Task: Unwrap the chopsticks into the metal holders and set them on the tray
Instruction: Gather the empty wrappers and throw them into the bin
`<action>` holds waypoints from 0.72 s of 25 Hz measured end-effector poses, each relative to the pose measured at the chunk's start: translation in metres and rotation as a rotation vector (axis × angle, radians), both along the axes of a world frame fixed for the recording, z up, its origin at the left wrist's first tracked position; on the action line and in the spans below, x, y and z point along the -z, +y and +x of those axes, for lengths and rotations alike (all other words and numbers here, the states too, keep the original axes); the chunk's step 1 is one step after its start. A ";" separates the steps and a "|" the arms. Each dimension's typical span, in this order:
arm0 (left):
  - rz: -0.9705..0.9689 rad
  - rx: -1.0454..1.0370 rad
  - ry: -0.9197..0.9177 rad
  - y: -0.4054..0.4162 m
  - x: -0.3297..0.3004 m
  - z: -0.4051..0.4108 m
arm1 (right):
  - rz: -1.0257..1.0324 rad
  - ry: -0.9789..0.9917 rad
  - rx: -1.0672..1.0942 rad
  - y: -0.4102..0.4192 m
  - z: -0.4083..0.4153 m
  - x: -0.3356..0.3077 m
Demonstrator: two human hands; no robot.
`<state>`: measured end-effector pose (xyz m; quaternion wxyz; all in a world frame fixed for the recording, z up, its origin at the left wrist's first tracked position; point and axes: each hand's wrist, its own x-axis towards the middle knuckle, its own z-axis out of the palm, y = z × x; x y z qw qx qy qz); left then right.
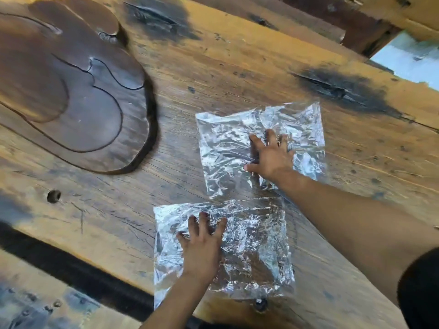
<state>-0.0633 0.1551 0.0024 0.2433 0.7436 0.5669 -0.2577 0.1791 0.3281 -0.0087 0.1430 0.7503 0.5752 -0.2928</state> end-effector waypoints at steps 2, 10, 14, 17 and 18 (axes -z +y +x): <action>-0.007 0.001 -0.005 0.002 -0.002 -0.001 | 0.094 0.000 0.011 -0.010 0.001 -0.006; 0.005 0.001 0.000 -0.019 -0.018 0.003 | 0.077 0.090 0.181 -0.091 0.024 -0.026; -0.024 -0.077 -0.011 -0.040 -0.032 0.005 | 0.060 0.164 0.273 -0.169 0.023 -0.044; -0.048 -0.117 -0.021 -0.054 -0.039 0.009 | 0.018 0.179 0.371 -0.237 0.021 -0.044; -0.050 -0.120 -0.024 -0.060 -0.040 0.010 | 0.004 0.180 0.399 -0.261 0.020 -0.043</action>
